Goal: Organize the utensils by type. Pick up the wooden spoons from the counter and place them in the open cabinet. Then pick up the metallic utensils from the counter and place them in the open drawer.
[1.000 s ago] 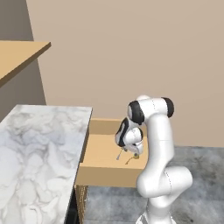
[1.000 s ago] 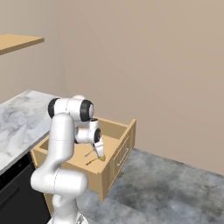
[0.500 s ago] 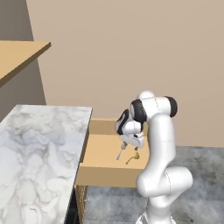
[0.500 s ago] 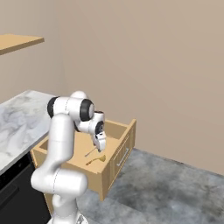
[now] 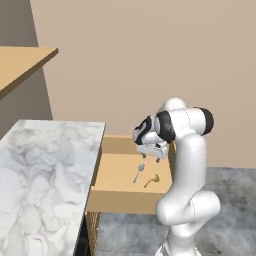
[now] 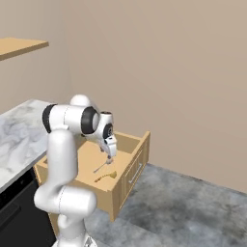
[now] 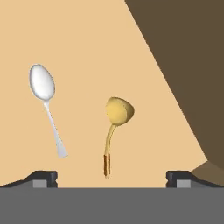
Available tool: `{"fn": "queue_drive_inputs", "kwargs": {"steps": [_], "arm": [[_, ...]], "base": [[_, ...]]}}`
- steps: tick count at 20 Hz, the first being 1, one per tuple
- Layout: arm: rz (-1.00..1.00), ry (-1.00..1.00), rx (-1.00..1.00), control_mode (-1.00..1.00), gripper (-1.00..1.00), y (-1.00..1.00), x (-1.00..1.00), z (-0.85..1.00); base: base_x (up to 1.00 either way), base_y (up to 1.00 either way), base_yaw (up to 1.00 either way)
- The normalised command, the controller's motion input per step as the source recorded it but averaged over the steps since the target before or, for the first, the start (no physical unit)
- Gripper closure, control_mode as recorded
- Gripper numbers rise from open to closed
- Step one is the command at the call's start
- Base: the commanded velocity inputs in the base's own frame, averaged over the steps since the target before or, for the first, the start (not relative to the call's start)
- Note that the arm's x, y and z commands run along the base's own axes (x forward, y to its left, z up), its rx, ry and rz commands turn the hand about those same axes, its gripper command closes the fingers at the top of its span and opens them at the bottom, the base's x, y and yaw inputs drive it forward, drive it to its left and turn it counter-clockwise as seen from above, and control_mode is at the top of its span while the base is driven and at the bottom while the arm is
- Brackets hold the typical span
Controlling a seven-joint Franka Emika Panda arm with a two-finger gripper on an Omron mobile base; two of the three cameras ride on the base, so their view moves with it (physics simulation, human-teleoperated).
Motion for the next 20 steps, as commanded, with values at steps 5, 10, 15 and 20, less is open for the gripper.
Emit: {"fn": "queue_drive_inputs", "kwargs": {"steps": [5, 10, 15, 20], "arm": [[0.11, -0.18, 0.0, -1.0, -1.0, 0.02, -0.3, 0.78], [0.16, -0.2, 0.0, -1.0, -1.0, 0.0, -0.46, 0.82], [0.21, -0.24, -0.05, -1.0, -1.0, 0.0, -0.61, 0.79], [0.25, -0.18, -0.05, -1.0, -1.0, 0.0, -0.67, 0.75]], "base": [[0.0, 0.0, 0.0], [0.0, 0.0, 0.0], [0.0, 0.0, 0.0], [0.0, 0.0, 0.0]]}}
